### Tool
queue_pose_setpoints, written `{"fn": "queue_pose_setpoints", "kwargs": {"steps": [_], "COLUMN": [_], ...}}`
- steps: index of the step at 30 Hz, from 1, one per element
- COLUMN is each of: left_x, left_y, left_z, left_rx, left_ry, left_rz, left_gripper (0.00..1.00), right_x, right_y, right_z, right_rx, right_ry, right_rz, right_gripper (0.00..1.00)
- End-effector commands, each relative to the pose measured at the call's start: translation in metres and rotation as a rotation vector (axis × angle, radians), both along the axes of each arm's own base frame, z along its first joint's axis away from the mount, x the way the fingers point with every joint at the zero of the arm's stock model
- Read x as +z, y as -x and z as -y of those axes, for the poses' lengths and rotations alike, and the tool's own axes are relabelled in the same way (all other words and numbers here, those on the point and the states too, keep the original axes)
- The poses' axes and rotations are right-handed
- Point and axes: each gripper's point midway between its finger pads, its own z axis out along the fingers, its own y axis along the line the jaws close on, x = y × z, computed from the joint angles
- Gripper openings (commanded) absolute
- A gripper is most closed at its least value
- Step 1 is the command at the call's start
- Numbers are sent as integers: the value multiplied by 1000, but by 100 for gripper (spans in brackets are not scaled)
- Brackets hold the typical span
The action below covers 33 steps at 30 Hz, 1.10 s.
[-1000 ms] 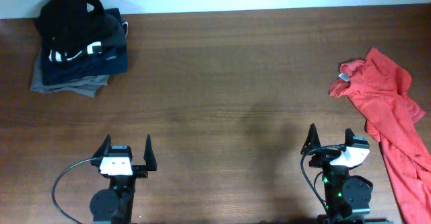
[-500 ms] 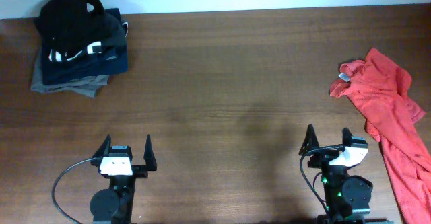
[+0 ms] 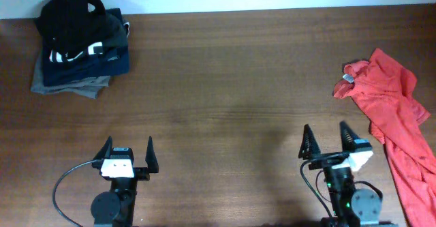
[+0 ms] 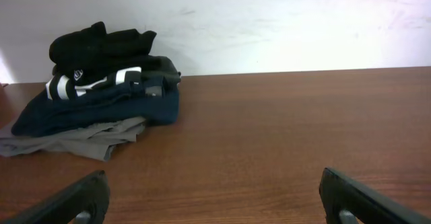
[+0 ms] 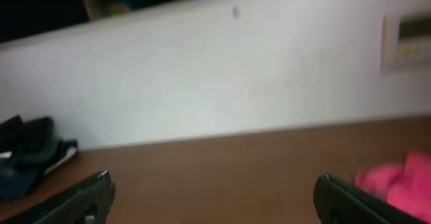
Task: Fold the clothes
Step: 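Reach the right gripper to the orange shirt and grasp its edge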
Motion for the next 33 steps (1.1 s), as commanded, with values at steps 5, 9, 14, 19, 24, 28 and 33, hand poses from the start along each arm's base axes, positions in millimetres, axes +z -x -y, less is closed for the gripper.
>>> {"fn": "queue_pose_setpoints", "kwargs": {"steps": [5, 9, 14, 19, 24, 28, 33], "left_x": [0, 0, 0, 0, 0, 0, 0], "left_y": [0, 0, 0, 0, 0, 0, 0], "left_z": [-2, -2, -2, -2, -2, -2, -2], "left_rx": [12, 12, 12, 12, 12, 12, 12], "left_ry": [2, 2, 2, 2, 2, 2, 2], "left_rz": [1, 1, 1, 1, 1, 1, 1], "left_gripper": [99, 99, 99, 99, 99, 99, 99], "right_x": [48, 67, 76, 63, 32, -3, -56], "right_y": [11, 8, -18, -57, -95, -125, -146], "right_z": [47, 67, 102, 155, 216, 251, 276], "right_rx": [-305, -427, -574, -654, -586, -494, -476], "right_ry": [136, 186, 225, 232, 125, 11, -36], "right_rz": [59, 5, -174, -460, -730, -865, -957], "right_gripper": [99, 99, 99, 99, 98, 98, 99]}}
